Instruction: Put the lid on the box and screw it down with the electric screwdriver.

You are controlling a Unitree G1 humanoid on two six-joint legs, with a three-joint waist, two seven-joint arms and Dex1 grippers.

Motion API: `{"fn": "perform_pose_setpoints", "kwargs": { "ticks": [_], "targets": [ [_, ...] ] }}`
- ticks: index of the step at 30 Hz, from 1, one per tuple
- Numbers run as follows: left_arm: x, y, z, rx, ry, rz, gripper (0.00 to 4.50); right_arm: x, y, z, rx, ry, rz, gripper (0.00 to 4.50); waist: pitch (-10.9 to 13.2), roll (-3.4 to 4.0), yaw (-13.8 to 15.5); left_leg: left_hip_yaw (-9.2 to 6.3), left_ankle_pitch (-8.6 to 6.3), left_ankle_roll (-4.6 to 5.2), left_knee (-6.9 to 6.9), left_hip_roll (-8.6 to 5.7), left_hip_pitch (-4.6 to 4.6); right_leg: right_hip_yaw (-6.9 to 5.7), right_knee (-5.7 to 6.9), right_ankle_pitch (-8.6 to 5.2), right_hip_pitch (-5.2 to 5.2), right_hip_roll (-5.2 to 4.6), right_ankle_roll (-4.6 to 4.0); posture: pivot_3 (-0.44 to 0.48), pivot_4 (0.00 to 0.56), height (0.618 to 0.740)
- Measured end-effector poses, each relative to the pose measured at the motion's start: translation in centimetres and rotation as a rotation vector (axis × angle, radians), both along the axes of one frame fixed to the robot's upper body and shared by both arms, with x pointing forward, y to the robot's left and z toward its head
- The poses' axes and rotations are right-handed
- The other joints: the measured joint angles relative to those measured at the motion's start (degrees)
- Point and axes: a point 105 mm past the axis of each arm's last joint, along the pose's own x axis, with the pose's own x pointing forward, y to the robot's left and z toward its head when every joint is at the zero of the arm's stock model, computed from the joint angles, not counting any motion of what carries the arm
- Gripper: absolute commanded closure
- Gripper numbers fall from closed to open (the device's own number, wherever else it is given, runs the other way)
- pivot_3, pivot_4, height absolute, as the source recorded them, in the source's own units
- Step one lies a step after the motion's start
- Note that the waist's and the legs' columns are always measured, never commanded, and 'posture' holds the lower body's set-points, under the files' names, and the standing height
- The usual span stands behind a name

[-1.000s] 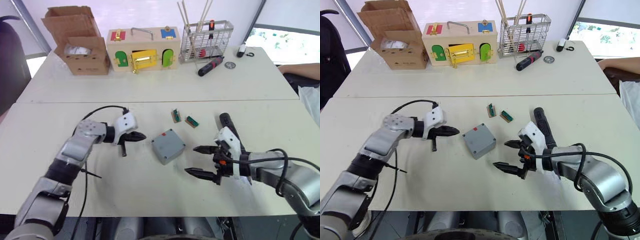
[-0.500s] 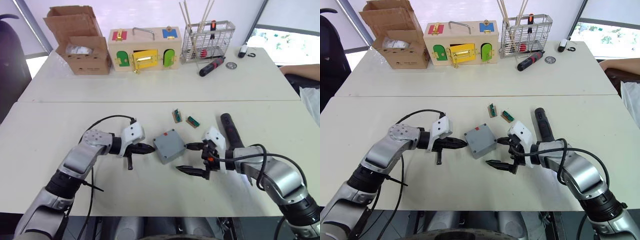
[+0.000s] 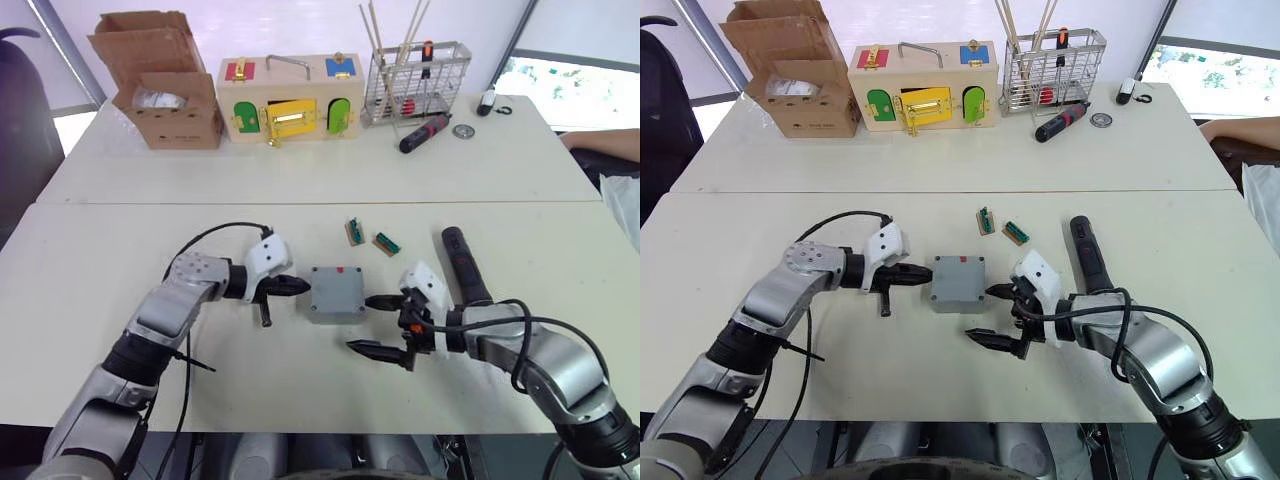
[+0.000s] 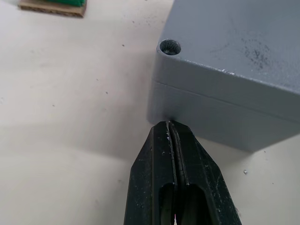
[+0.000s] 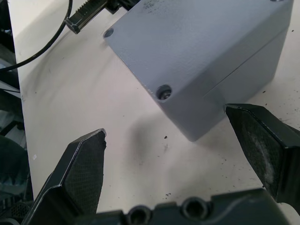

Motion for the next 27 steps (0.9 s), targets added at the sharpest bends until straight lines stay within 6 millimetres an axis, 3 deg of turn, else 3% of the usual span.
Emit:
{"fn": "perform_pose_setpoints", "kwargs": {
  "ticks": [6,10,14,18,22,27],
  "targets": [
    [0.2,0.1,0.0,-0.002,-0.015,0.010,4.50,-0.1,0.1,0.1,0.005,0.002,-0.003,0.04,0.0,0.00,0.0,0.00,0.00,0.00,0.00,0.00,0.00,0.00,0.00,0.00,0.00,-0.01,0.00,0.000,0.150,0.740],
    [0.0,1.3,0.5,0.021,0.000,0.007,4.50,0.9,-2.0,1.8,-0.026,-0.060,-0.050,0.04,0.0,0.00,0.0,0.00,0.00,0.00,0.00,0.00,-0.01,0.00,0.00,0.00,-0.01,-0.01,0.00,0.000,0.150,0.740],
    [0.1,3.0,3.2,-0.008,-0.017,0.039,4.50,3.8,-4.6,5.4,-0.033,-0.182,-0.136,0.04,0.0,-0.01,-0.1,0.01,0.00,0.00,-0.02,0.01,0.01,0.00,0.00,0.00,-0.01,0.00,0.00,0.000,0.150,0.740],
    [0.2,2.5,6.4,-0.125,-0.029,0.064,4.50,7.3,-3.8,7.7,0.090,-0.274,-0.196,0.04,0.0,-0.03,-0.2,0.01,0.00,0.00,-0.03,0.02,0.01,0.00,0.00,0.00,-0.01,0.01,0.00,0.000,0.150,0.740],
    [0.0,2.4,8.1,-0.183,-0.043,0.103,4.50,9.9,-2.4,6.3,0.136,-0.275,-0.242,0.04,0.0,-0.04,-0.2,0.03,0.00,0.00,-0.07,0.01,-0.02,0.01,0.01,0.00,-0.07,0.00,0.00,0.000,0.150,0.740],
    [-0.4,2.7,6.9,-0.191,-0.005,0.173,4.50,12.2,-1.1,2.9,0.117,-0.249,-0.336,1.39,0.0,-0.03,-0.3,0.10,0.13,-0.23,-0.08,0.00,-0.21,0.07,0.10,0.00,-0.37,-0.01,0.00,0.000,0.150,0.740]
  ]
}}
